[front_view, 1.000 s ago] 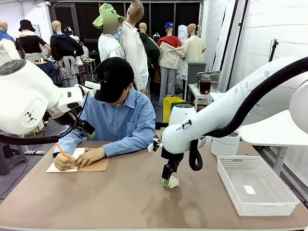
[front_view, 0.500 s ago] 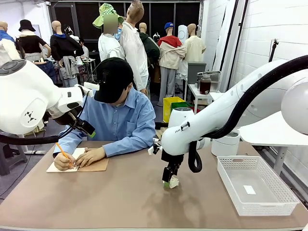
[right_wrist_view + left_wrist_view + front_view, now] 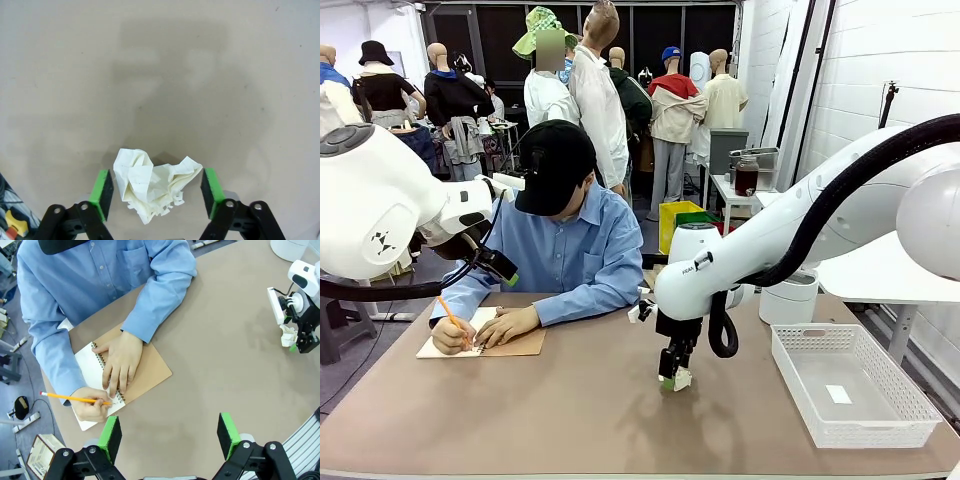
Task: Sort the paper based on its condition.
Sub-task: If a person hands you a paper, place it in the Organizing basket , and if it's crumpled, put it in the Trash can.
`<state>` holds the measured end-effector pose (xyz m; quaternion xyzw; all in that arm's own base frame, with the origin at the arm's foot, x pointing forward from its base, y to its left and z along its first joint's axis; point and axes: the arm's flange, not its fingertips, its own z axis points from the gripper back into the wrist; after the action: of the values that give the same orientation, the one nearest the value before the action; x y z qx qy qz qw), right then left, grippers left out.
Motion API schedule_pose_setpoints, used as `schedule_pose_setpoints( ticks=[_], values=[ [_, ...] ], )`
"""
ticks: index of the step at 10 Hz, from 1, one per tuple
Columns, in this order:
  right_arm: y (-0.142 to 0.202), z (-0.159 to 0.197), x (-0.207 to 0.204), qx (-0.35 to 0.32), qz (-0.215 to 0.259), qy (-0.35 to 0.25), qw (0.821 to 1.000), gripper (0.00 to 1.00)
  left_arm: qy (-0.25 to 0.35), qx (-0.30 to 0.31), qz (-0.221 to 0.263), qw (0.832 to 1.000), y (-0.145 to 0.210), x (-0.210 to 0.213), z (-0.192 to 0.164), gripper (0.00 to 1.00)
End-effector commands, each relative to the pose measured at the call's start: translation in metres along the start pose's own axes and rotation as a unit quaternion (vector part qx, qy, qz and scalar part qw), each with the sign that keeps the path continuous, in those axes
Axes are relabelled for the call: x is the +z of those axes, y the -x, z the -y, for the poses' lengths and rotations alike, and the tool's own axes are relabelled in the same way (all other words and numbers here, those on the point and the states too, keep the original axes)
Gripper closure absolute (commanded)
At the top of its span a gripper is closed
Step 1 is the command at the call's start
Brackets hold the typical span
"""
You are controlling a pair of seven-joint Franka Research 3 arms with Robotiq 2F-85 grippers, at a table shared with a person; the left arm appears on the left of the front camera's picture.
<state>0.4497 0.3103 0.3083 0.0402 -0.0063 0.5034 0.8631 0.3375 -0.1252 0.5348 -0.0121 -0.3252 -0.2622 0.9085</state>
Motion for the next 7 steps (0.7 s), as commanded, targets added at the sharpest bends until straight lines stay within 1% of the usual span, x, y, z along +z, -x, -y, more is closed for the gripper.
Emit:
schedule_pose_setpoints(
  ticks=[1, 3, 7],
  values=[
    [-0.007, 0.0004, -0.0011, -0.012, -0.009, -0.001, 1.0, 0.14, 0.001, 0.0, -0.003, 1.0, 0.0006, 0.0, -0.0004, 0.0],
    [-0.0069, 0.0004, -0.001, -0.012, -0.009, -0.006, 1.0, 0.5, 0.001, 0.0, -0.003, 1.0, 0.0006, 0.0, -0.0004, 0.0],
    [-0.0073, -0.0004, -0.0014, -0.008, -0.015, -0.01, 1.0, 0.5, 0.001, 0.0, -0.003, 1.0, 0.0006, 0.0, -0.0004, 0.0]
  ],
)
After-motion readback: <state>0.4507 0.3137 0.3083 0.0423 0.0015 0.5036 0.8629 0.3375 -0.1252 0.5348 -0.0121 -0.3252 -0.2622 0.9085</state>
